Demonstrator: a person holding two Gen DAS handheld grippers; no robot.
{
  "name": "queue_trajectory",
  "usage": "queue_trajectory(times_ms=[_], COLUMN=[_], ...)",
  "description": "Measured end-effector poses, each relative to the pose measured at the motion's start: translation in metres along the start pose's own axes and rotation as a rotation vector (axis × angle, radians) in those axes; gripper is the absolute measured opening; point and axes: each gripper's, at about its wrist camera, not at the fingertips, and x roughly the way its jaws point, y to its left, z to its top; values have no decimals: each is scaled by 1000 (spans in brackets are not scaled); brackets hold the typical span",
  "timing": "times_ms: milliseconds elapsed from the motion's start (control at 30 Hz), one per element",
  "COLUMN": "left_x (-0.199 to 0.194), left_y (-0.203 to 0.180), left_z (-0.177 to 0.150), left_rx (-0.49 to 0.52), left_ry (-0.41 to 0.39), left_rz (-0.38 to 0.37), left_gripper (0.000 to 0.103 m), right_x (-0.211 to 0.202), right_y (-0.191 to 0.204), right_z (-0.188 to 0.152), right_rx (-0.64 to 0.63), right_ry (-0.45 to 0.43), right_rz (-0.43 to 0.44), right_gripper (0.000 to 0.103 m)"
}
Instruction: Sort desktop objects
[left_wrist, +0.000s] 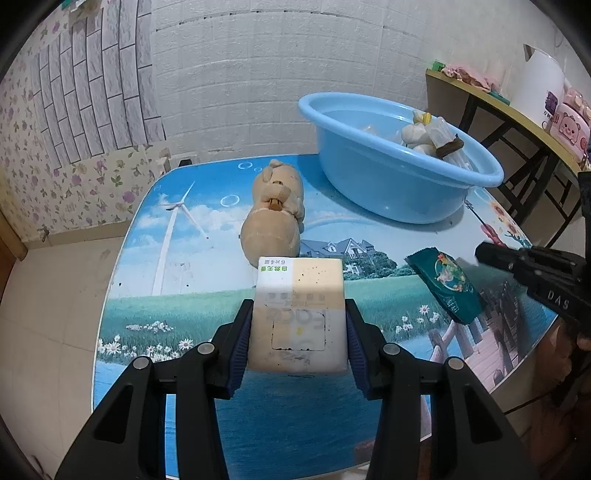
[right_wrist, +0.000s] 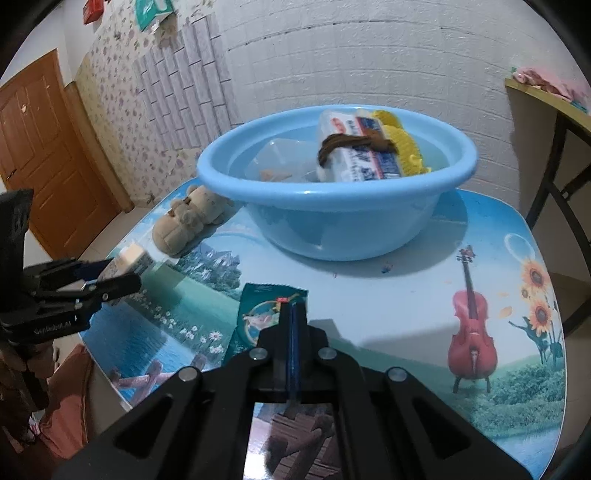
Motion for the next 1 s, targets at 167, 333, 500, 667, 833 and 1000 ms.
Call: queue_trajectory(times_ms=[167,333,500,667,833,1000], left_x=[5,8,10,9,9,1], left_y=[1,4,9,12,11,10], left_z=[-2,-3,-4,-3,-2,4], left_rx=[-1,-9,-17,-25,-26,-25], left_ry=[13,15,18,12,10,-13], left_rz=[-6,-12,-15,-16,-19,-20], left_gripper=[45,45,45,45,45,45], right_x=[6,21,37,40,36,26], right_y=[10,25,34,33,26,25], right_z=[0,0,-3,-6,-6,-5], right_rx=[-28,-38,-64,-82,-73,-61], right_ry=[20,59,96,94,91,78], right_rz=[-16,-42,-76,-105,-89,-59], right_gripper=[54,60,60,60,45,44])
